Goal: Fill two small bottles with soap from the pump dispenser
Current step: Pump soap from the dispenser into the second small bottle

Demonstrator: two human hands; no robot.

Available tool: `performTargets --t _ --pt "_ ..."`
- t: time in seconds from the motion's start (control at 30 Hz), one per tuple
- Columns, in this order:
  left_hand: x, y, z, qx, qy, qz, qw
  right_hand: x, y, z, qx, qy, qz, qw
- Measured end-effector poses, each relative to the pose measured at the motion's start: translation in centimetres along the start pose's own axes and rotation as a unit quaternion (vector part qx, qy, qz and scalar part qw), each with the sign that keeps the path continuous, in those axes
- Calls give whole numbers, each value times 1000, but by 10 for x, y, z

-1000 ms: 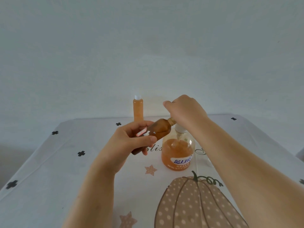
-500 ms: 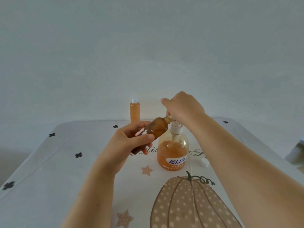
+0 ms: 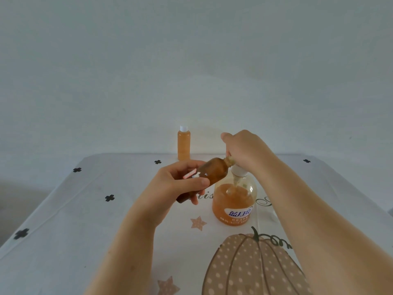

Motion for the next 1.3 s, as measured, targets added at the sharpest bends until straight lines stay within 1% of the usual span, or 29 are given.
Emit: performTargets --t 0.13,0.27,0.53,0.7,0.8,0.97,1.17,1.3 --pt "1 -1 1 2 -2 6 1000 0 0 1 5 8 2 1000" --pt "-1 -1 -1 5 -3 7 1000 2 3 -3 -8 14 35 999" --pt "-4 2 -1 -19 -2 -10 1000 17 -6 -15 -14 -6 16 1000" --pt "-3 2 0 -25 2 -9 1000 20 -10 -16 -5 13 -1 1000" --pt "-2 1 1 -28 4 -1 1000 18 -7 -16 -3 11 1 1000" --pt "-2 -1 2 -24 0 2 1000 16 -5 -10 5 30 4 1000" --pt "0 -7 4 -1 -5 0 1000 5 0 -4 4 31 19 999" --pt "-1 -6 3 -4 -3 -1 1000 6 0 -5 4 35 30 999"
Point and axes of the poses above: each hand's wrist, its own z-axis towards the middle knuckle, its own x-axis out of the back of the hand, y = z × x, the point moved 9 cm from there along z, towards the middle knuckle, and after that the axes turned 7 degrees about -x, right-handed, at the moved point
